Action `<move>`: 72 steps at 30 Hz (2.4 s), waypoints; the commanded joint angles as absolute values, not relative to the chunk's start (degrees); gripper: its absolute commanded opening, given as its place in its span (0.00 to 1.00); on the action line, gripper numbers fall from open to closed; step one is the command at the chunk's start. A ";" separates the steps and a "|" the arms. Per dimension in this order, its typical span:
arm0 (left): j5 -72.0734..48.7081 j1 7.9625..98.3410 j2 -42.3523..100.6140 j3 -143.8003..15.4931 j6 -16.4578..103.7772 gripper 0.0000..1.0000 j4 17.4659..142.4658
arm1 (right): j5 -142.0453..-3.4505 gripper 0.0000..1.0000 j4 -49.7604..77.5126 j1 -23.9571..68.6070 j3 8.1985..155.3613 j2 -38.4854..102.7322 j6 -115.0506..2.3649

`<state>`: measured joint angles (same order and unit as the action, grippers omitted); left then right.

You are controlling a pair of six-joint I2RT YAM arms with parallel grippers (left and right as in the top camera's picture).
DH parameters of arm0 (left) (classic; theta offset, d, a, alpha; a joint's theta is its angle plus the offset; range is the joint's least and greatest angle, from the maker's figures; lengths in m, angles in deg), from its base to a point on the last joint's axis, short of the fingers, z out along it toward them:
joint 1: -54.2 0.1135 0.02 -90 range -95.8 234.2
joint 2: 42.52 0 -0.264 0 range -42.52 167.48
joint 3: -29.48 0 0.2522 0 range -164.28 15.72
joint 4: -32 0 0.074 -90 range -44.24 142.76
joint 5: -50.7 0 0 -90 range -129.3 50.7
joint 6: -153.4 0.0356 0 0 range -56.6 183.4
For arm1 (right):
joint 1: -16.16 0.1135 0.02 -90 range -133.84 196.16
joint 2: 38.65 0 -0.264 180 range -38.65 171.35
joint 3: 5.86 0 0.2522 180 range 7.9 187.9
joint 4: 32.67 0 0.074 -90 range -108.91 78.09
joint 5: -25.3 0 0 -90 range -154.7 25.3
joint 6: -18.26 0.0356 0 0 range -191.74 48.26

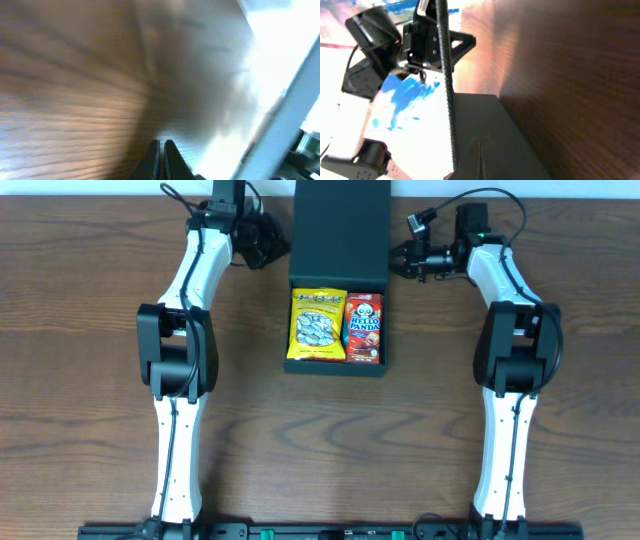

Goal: Pack container
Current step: 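Lift the green box lid with both grippers and fold it closed, then withdraw both grippers from the closed lid outward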

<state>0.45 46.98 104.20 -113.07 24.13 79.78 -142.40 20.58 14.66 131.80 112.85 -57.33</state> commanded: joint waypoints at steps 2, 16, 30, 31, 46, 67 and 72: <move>6.44 46.82 104.74 -112.85 22.64 0.06 77.99 | -151.27 0.01 20.18 14.62 131.73 113.20 -60.50; 23.81 47.39 104.74 -112.85 26.12 0.06 71.63 | -154.09 0.01 18.37 14.62 131.76 113.20 -61.54; 43.03 47.48 104.74 -112.85 38.82 0.06 71.67 | -154.11 0.01 14.96 14.62 131.76 113.20 -61.54; 43.53 47.48 104.74 -112.85 38.82 0.06 71.67 | -154.11 0.01 14.91 14.62 131.76 113.20 -61.54; 49.95 47.48 104.74 -112.85 41.59 0.06 71.67 | -153.32 0.02 14.89 13.44 131.76 113.20 -61.48; 18.85 44.92 99.98 -114.64 49.68 0.06 92.94 | -99.10 0.02 24.60 12.06 132.08 98.99 -60.50; 5.26 43.11 92.22 -114.64 59.63 0.06 102.75 | -93.44 0.02 35.53 12.00 132.08 91.04 -71.36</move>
<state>15.90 44.03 100.53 -113.24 50.99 100.94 -99.45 33.14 12.15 131.71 96.15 -62.42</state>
